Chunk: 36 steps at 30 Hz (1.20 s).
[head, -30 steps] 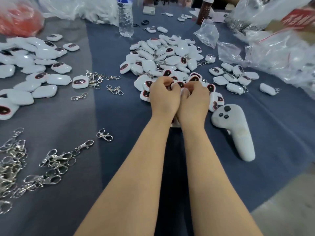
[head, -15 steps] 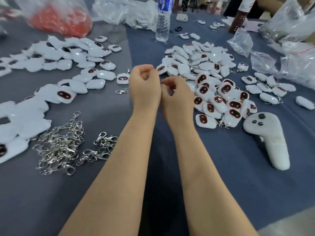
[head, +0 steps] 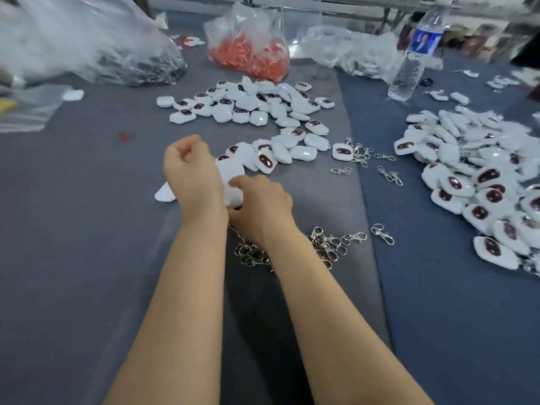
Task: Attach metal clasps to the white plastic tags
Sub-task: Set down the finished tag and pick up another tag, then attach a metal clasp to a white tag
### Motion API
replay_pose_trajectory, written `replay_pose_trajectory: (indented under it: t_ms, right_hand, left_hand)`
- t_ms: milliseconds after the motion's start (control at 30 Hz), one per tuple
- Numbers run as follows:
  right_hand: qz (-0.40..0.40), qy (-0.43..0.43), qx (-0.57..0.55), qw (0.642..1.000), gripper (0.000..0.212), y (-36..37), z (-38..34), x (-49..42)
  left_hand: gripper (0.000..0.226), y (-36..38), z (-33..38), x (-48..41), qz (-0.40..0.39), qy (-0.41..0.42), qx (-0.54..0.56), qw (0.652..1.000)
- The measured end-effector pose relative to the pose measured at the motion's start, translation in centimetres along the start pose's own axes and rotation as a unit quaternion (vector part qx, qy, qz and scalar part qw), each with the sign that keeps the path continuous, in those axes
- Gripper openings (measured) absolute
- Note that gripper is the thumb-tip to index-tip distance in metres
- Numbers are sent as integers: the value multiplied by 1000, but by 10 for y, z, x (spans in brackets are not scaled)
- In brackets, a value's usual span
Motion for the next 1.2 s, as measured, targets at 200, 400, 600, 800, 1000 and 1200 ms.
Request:
replay_pose_trajectory:
  t_ms: [200,400,600,800,1000,1200]
  right_hand:
    - [63,52,-67,994,55,-10,13,-4]
    - [180,31,-265,947,56,-54,46,4]
    - [132,36,-261,955,68,-62,79,14]
    - [30,42,-52,997,40,-33,84,18]
    - [33,49,25,998,26,-29,79,17]
    - [57,52,34,996,23,-22,69,21]
  left_hand:
    - [14,-5,0,1,-10,5,-10,1000]
    - [27,24,-13,24,-153,-15,-162,975]
    - [18,51,-33,52,-194,-90,-107,971]
    - [24,49,-44,51,-154,-187,90,966]
    - [27,45,-47,42,-139,-185,100,968]
    - [13,48,-49,46,-154,-223,92,958]
Point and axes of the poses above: each hand's wrist, its own x-axis away from the middle knuckle, its own y-axis out of the palm, z = x × y, the point moved 4 cm from there along -x, towards the middle knuckle, and after that the axes turned 8 degrees about x, right-handed, at the moved point
